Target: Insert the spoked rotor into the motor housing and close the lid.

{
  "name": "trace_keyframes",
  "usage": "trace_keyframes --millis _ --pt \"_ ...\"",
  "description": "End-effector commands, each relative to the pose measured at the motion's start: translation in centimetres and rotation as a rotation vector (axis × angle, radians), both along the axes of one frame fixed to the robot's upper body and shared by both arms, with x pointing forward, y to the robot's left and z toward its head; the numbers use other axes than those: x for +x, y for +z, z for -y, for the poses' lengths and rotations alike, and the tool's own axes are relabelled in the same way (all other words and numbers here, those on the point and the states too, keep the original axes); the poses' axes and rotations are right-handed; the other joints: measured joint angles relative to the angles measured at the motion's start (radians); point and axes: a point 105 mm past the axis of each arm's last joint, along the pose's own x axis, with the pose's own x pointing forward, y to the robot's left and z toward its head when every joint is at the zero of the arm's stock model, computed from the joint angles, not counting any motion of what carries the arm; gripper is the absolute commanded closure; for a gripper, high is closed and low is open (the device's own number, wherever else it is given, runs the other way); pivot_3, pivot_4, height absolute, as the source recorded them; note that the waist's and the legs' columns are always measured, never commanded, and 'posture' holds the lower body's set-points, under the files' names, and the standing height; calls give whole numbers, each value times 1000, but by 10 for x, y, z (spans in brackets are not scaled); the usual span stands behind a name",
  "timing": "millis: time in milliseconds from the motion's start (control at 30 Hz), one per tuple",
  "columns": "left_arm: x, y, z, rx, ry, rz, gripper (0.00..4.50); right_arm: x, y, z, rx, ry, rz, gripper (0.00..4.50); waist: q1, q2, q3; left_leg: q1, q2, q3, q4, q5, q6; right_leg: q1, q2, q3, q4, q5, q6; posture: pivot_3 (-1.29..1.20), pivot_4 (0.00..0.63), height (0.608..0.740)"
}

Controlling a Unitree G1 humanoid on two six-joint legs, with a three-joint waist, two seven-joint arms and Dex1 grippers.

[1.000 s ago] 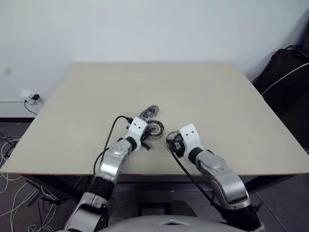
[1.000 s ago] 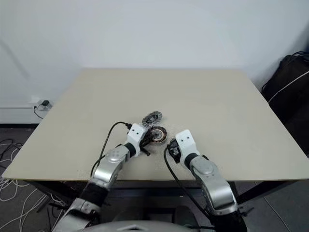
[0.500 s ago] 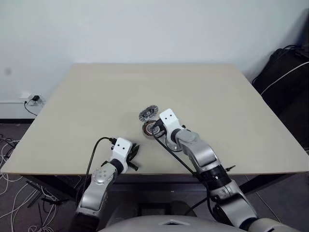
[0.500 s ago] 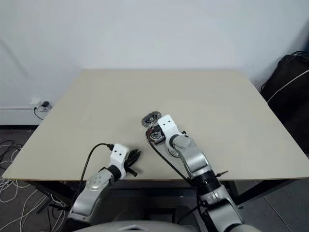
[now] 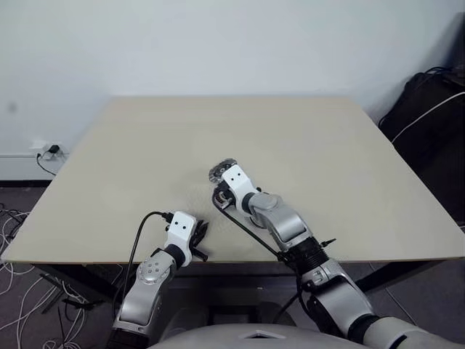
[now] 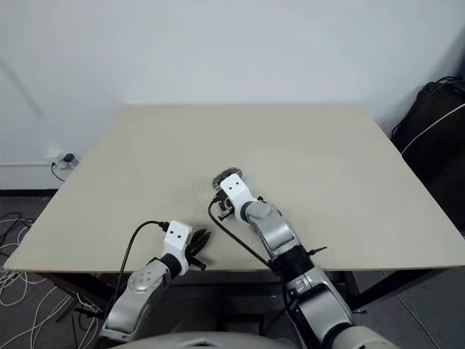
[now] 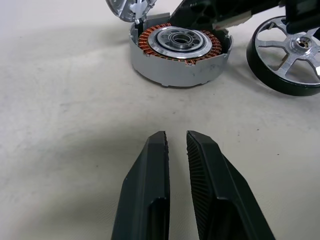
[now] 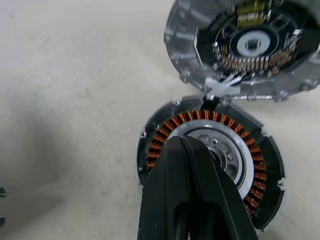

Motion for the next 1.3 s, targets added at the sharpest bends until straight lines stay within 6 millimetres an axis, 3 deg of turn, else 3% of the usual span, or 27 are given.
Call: trace_keyframes --millis 33,700,1300 --pt "8 16 5 -24 -7 60 3849 7 13 -7 8 26 53 4465 -3 0 0 0 0 0 0 0 0 0 0 0 0 0 0 0 0 740" --pt "10 18 4 -17 -19 65 3849 7 -4 -2 -31 30 9 4465 -17 1 -1 0 1 0 -1 1 -2 -1 1 0 1 1 -1 0 0 740" --pt "10 17 7 -16 -23 61 3849 20 10 9 -17 -9 56 4465 -16 1 -1 1 1 -1 -1 1 -3 -1 1 0 1 1 -1 0 0 740"
